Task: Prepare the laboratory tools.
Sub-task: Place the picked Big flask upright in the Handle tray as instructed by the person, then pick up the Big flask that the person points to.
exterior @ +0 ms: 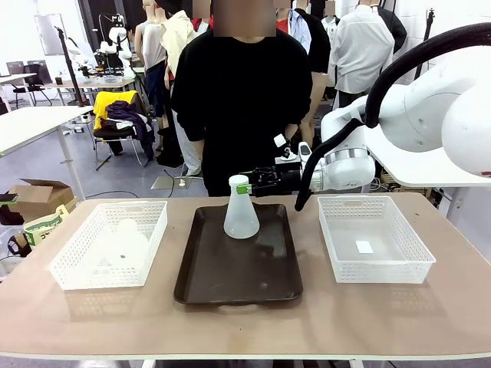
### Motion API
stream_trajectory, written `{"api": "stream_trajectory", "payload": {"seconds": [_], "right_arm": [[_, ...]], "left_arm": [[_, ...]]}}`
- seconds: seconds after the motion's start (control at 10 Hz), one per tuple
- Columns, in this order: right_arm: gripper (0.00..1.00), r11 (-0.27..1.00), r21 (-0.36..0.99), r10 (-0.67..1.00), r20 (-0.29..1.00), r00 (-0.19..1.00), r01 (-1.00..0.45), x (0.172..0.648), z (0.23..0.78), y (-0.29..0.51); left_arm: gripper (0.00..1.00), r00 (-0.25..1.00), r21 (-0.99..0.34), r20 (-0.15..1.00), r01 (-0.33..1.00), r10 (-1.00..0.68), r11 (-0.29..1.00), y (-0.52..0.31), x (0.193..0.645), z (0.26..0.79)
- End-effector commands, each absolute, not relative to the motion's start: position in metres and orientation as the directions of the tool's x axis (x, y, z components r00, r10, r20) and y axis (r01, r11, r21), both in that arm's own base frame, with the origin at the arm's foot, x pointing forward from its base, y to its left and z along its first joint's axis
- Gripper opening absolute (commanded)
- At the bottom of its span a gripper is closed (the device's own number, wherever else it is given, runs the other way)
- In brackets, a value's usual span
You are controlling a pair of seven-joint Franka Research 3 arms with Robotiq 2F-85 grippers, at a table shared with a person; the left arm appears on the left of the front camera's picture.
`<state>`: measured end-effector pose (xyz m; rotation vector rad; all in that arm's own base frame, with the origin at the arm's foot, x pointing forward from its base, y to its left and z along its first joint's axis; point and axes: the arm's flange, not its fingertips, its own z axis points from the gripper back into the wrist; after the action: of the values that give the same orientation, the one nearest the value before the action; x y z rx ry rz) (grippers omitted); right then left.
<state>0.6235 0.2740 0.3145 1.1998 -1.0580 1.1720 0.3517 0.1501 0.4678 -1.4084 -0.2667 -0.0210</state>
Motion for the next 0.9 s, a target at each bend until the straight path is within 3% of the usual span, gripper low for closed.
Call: {"api": "stream_trajectory", "payload": {"seconds": [0.0,0.8], "right_arm": [[1.0,-0.017,0.11,0.077,0.991,0.108,-0.994,0.6242,0.3127,0.2765],[1.0,-0.017,0.11,0.077,0.991,0.108,-0.994,0.6242,0.3127,0.2765]], "left_arm": [[1.0,0.97,-0.97,0.201,0.178,0.136,0.165,0.1521,0.3494,0.4691],[1.0,0.97,-0.97,0.201,0.178,0.136,0.165,0.1521,0.3494,0.4691]]}}
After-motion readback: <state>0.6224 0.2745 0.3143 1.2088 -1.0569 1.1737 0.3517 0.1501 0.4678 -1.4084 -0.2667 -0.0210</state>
